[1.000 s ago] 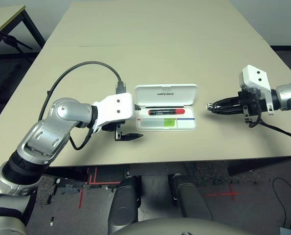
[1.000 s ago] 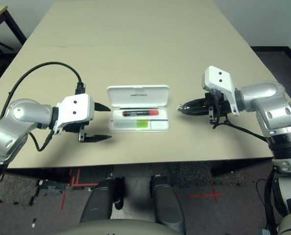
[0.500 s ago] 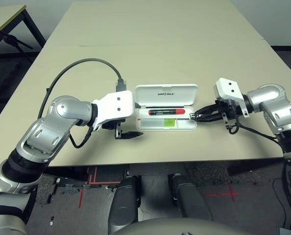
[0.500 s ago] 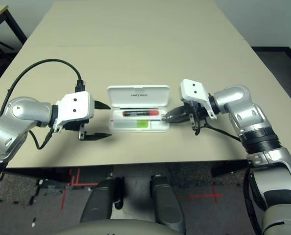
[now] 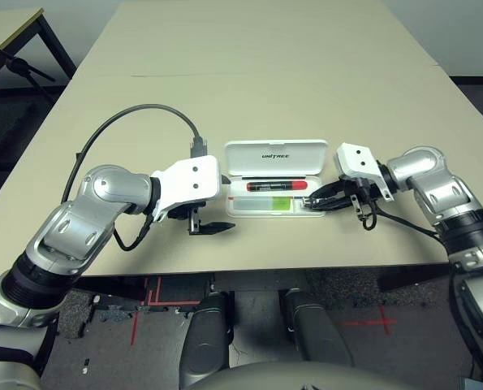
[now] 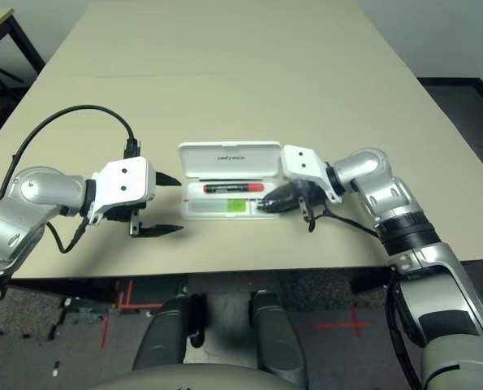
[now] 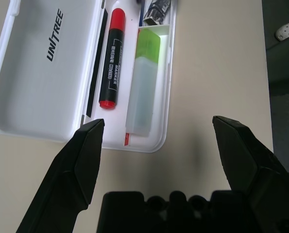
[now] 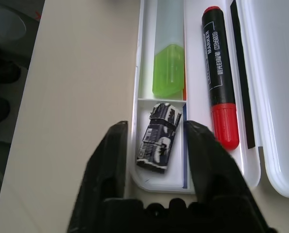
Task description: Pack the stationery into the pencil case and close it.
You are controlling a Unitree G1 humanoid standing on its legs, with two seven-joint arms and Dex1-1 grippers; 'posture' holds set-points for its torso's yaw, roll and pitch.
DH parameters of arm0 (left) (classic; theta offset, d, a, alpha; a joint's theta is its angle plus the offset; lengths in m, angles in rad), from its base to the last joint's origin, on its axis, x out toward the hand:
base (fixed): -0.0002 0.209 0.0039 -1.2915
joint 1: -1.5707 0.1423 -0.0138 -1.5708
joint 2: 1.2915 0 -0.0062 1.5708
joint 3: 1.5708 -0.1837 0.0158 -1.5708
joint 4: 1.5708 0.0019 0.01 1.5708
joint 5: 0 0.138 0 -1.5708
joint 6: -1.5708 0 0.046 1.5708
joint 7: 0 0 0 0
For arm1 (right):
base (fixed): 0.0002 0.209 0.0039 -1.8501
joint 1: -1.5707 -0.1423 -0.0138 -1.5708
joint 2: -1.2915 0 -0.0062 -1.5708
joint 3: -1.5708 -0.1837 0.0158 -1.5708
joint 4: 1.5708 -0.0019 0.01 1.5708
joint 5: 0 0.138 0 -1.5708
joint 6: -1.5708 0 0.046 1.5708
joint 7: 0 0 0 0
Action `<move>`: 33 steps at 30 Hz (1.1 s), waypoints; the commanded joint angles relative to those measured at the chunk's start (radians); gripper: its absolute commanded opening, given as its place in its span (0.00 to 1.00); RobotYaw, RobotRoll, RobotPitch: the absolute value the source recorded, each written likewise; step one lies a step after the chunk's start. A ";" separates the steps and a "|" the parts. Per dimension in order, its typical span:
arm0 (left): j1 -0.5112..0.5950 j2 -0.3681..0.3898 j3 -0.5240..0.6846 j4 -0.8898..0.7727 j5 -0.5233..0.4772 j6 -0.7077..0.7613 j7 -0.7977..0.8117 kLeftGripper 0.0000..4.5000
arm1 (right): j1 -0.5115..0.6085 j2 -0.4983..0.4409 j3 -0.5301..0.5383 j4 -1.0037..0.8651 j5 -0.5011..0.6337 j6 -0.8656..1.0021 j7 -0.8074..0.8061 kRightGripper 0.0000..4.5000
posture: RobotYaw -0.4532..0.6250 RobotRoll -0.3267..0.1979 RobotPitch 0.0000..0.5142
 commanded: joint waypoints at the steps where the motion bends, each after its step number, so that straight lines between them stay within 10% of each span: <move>1: 0.010 0.007 -0.003 0.009 0.014 -0.009 0.002 1.00 | -0.010 -0.021 -0.025 -0.011 0.016 -0.005 0.011 0.81 | 0.43 0.62 0.27; 4: 0.009 0.005 -0.005 0.012 0.014 -0.010 0.003 1.00 | -0.008 -0.043 -0.053 -0.047 0.051 0.047 0.026 0.99 | 0.43 0.62 0.27; 16: 0.030 -0.001 0.024 0.106 0.011 -0.049 0.016 1.00 | 0.044 -0.301 -0.220 -0.207 0.281 0.536 0.085 0.99 | 0.40 0.62 0.27; 33: -0.076 -0.062 0.068 0.387 0.042 -0.044 0.087 1.00 | 0.329 -0.504 -0.399 -0.261 0.365 0.584 0.080 0.99 | 0.34 0.62 0.26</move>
